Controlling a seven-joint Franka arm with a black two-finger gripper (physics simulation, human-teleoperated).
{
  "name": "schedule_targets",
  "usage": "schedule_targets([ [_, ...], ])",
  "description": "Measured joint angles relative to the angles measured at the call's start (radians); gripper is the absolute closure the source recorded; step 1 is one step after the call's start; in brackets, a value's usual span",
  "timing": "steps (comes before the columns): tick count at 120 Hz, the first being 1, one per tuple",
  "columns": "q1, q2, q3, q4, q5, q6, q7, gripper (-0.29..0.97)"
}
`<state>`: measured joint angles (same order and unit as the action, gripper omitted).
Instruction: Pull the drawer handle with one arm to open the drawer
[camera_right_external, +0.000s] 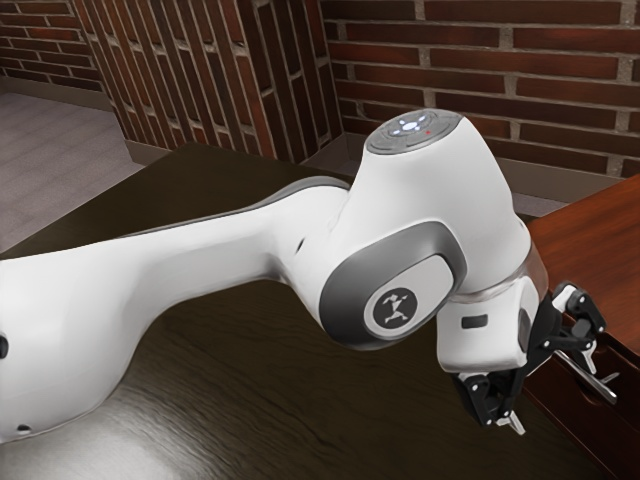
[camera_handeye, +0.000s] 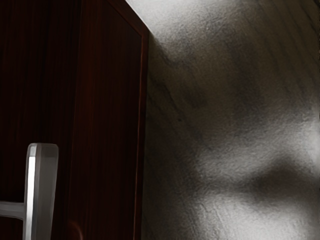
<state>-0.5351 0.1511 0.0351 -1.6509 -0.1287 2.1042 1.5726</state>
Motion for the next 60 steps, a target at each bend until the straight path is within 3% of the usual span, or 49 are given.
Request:
schedule_targets([
  [60,0.014,-0.057,-0.001,-0.066,0.003,-0.043,0.003,0.0],
])
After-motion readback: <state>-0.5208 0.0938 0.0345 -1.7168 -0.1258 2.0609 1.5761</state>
